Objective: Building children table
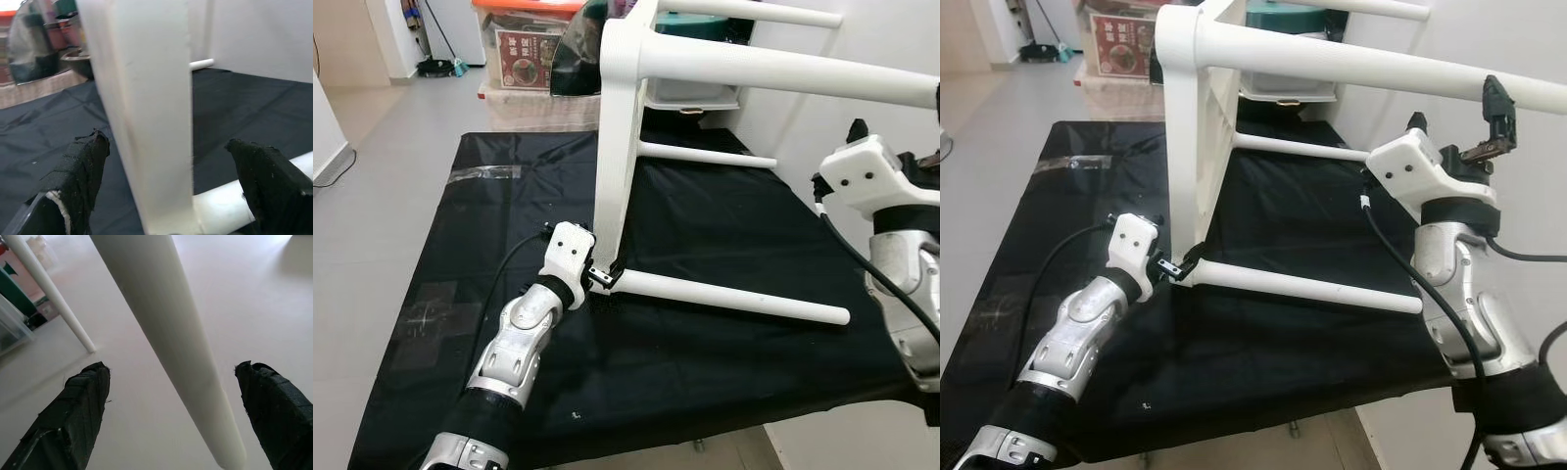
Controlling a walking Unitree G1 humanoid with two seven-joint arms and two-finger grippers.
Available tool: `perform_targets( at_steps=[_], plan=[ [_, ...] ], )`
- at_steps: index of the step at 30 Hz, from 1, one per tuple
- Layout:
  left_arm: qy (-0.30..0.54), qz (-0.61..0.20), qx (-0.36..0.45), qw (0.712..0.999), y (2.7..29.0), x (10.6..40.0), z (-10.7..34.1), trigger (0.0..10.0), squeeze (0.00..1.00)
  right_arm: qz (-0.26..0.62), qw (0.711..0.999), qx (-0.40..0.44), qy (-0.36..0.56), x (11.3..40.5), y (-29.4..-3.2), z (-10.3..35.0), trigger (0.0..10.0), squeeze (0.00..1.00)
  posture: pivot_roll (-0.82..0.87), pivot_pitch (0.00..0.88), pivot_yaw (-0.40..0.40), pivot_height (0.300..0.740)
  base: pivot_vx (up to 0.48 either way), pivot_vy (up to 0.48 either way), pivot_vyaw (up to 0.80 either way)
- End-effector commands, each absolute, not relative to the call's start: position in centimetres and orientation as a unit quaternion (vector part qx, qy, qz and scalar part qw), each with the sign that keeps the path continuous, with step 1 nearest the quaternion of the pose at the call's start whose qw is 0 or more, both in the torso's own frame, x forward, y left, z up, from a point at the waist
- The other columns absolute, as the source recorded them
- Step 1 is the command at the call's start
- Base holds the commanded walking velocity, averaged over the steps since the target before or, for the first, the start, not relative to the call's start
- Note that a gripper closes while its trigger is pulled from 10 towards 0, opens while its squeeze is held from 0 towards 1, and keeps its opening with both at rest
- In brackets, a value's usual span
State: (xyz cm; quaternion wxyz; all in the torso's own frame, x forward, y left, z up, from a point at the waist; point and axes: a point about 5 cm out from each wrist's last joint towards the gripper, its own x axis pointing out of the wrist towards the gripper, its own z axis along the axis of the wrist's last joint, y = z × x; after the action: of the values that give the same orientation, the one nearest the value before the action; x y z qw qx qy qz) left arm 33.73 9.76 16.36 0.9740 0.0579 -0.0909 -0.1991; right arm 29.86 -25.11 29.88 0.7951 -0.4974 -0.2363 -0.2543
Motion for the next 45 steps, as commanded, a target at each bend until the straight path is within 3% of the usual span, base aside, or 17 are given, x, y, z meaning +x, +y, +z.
perform_targets(
  at_steps=[1, 12, 39, 40, 41, 42, 45],
  plan=[
    [-0.089, -0.193, 0.066, 0.975, 9.8, 33.9, 16.1, 10.0, 0.0, -0.255, 0.793, -0.501, -0.234, 30.0, -25.4, 29.7, 10.0, 0.0, 0.05, 0.0, -0.072, 0.74, 0.0, 0.0, 0.0],
    [-0.086, -0.13, 0.064, 0.986, 10.5, 35.7, 16.0, 10.0, 0.0, -0.232, 0.788, -0.517, -0.24, 31.9, -26.0, 30.8, 10.0, 0.0, 0.04, 0.0, -0.07, 0.74, 0.0, 0.0, 0.0],
    [-0.069, -0.145, 0.039, 0.986, 9.2, 36.7, 15.1, 10.0, 0.0, -0.171, 0.772, -0.569, -0.227, 36.2, -26.7, 32.5, 10.0, 0.0, 0.04, 0.0, -0.07, 0.74, 0.0, 0.0, 0.0],
    [-0.067, -0.142, 0.039, 0.987, 9.2, 36.7, 15.0, 10.0, 0.0, -0.166, 0.773, -0.569, -0.226, 36.3, -26.7, 32.4, 2.2, 0.0, 0.04, 0.0, -0.07, 0.74, 0.0, 0.0, 0.0],
    [-0.067, -0.142, 0.039, 0.987, 9.2, 36.7, 15.0, 10.0, 0.0, -0.166, 0.773, -0.569, -0.226, 36.3, -26.7, 32.4, 2.2, 0.0, 0.04, 0.0, -0.07, 0.74, 0.0, 0.0, 0.0],
    [-0.067, -0.141, 0.039, 0.987, 9.2, 36.8, 15.0, 10.0, 0.0, -0.163, 0.774, -0.569, -0.227, 36.3, -26.7, 32.4, 0.0, 0.0, 0.04, 0.0, -0.07, 0.74, 0.0, 0.0, 0.0],
    [-0.066, -0.138, 0.031, 0.988, 9.3, 36.9, 15.0, 10.0, 0.0, -0.147, 0.778, -0.567, -0.228, 36.3, -26.6, 32.1, 0.0, 0.0, 0.04, 0.0, -0.07, 0.74, 0.0, 0.0, 0.0]
  ],
)
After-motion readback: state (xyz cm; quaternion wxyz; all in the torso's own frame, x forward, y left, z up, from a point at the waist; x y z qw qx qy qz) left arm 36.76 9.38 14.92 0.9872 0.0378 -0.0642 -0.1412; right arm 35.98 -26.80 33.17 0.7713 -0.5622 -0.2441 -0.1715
